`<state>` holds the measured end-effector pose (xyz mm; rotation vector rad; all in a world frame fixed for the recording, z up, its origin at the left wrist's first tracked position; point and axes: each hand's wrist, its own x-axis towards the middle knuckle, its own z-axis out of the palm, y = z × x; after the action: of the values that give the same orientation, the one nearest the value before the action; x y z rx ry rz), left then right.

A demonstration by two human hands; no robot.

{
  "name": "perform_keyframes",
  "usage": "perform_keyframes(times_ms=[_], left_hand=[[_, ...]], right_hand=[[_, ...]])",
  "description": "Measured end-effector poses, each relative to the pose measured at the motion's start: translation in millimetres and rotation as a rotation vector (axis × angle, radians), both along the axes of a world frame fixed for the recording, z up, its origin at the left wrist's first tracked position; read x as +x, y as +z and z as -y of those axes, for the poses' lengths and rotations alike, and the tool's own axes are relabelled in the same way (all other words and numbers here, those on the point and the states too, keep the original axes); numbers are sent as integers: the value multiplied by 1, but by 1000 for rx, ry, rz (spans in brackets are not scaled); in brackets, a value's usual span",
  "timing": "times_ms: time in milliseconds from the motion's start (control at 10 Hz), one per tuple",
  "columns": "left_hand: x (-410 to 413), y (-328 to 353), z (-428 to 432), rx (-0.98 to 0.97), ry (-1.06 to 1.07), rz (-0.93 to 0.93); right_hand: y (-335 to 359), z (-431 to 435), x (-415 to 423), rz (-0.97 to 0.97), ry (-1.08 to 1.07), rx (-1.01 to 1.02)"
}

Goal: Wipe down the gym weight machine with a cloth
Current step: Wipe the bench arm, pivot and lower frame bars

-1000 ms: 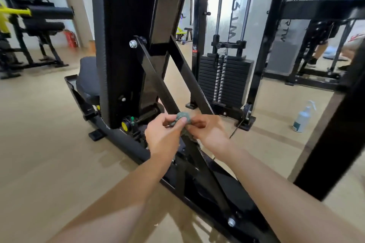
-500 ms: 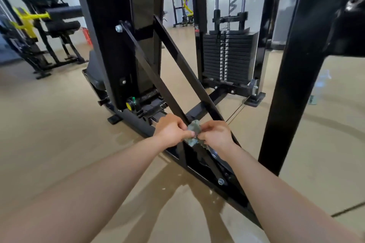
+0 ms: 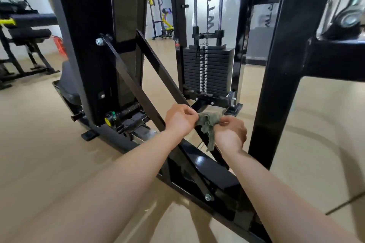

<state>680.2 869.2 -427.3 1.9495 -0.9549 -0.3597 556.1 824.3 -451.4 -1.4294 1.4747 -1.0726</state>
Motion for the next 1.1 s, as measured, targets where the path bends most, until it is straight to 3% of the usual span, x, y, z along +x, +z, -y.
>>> perform_keyframes(times_ms=[100, 200, 400, 500, 600, 700, 800, 1000, 1100], left_hand=[[-9, -39, 31, -99, 126, -429], [-12, -68, 46, -97, 172, -611], [-23, -110, 56, 106, 169, -819], [-26, -117, 53, 231, 117, -665], [-32, -107, 38, 438, -83, -82], [-31, -117, 50, 117, 237, -742], [-33, -111, 53, -335, 385, -1514], [-35, -104, 45, -293, 361, -1280], [-34, -100, 43, -299, 328, -1224]], right_hand=[[-9, 12, 0, -26, -92, -31], [-30, 24, 6, -110, -172, -3], [-82, 37, 10, -92, -208, 190], [-104, 35, 9, 15, -171, 261], [-111, 31, 9, 93, -174, 260], [-107, 32, 9, 231, -150, 189], [-102, 31, 9, 342, -46, 179], [-104, 32, 6, 91, 165, 28], [-104, 36, 6, 73, 197, 11]])
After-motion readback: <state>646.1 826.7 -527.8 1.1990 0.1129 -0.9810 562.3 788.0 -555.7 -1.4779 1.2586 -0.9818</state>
